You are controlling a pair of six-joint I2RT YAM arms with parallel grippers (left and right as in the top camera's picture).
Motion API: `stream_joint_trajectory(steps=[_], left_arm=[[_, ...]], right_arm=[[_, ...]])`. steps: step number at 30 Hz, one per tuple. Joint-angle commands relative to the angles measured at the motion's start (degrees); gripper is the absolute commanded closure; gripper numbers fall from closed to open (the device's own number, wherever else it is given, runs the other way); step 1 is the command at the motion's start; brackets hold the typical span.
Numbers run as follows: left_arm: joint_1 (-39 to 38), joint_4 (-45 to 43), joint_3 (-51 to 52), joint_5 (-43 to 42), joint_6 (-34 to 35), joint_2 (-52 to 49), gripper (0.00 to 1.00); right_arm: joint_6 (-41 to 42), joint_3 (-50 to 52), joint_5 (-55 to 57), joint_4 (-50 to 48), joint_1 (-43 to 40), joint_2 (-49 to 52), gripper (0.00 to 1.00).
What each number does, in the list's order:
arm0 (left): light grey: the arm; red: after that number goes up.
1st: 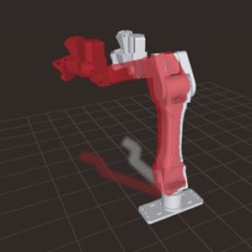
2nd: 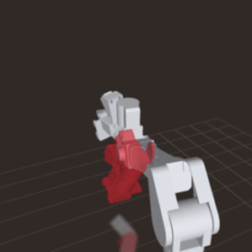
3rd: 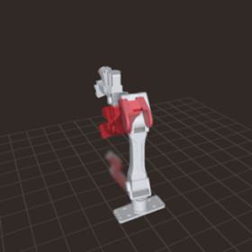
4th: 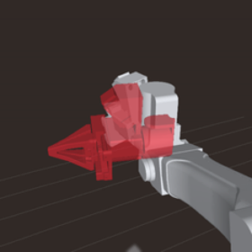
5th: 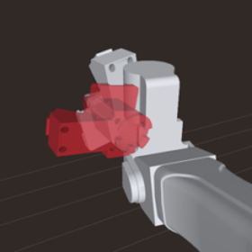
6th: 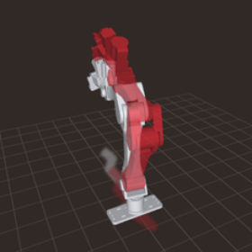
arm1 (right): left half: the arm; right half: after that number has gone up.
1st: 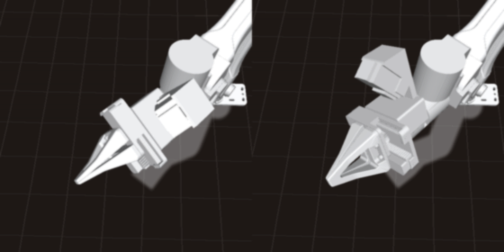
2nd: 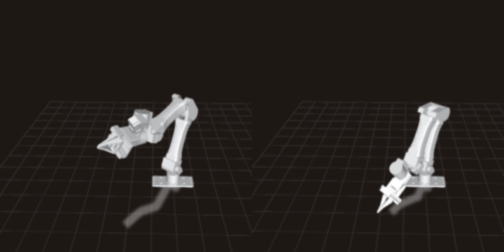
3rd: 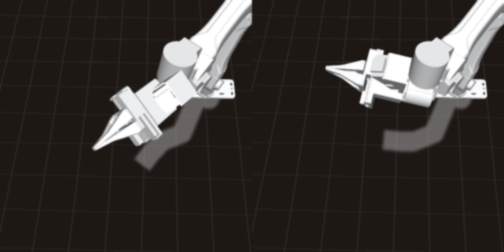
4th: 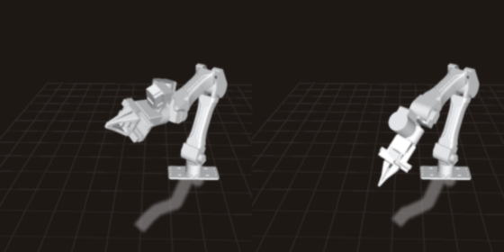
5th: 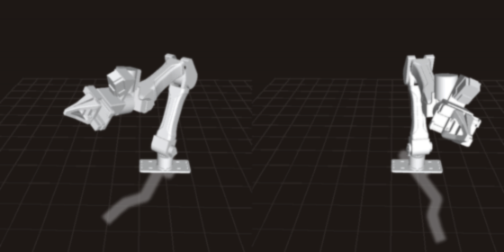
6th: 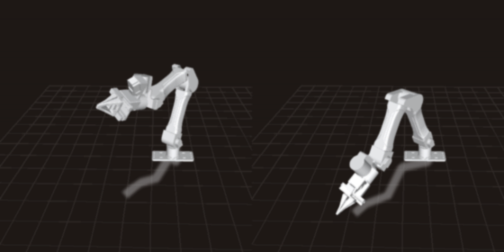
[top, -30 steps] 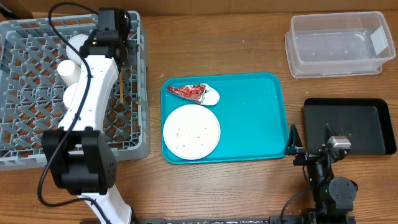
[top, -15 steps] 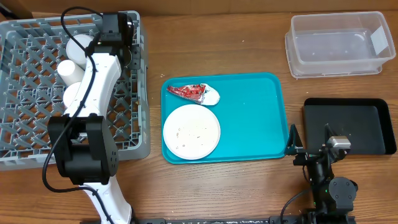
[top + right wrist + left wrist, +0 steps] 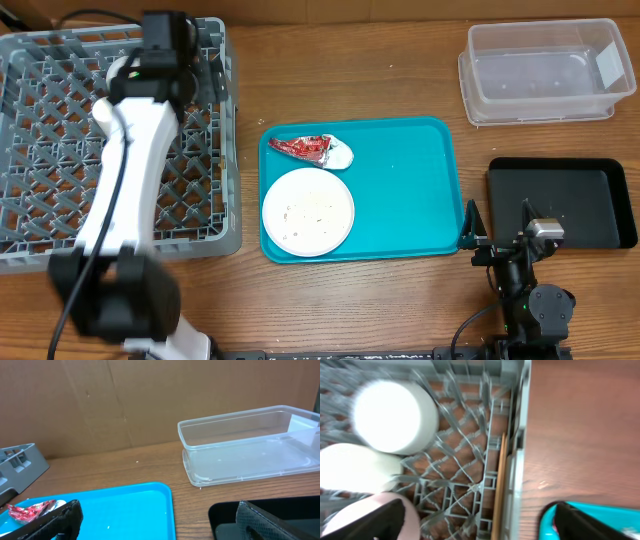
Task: Sort waste into correct bins and load items into the dishwasher
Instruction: 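Carry the chopstick to the rack's right side and release it, then withdraw the left arm to the left side of the rack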
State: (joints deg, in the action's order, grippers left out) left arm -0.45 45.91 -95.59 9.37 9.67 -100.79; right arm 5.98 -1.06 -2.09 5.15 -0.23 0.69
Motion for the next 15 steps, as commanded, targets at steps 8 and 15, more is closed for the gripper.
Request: stream_joint_trajectory(steps=[8,15], left_arm=[[7.26,9.16,-0.17,-0.98,15.08,19.5,0.0],[8.74,20.35,-0.15,-0.83,23.76,20.02,0.0]], right_arm=[[0.2,0.59,0.52,-0.35,0.17,-0.13,0.0],[0.2,0.59,0.52,-0.33,0.17,-0.13,0.0]])
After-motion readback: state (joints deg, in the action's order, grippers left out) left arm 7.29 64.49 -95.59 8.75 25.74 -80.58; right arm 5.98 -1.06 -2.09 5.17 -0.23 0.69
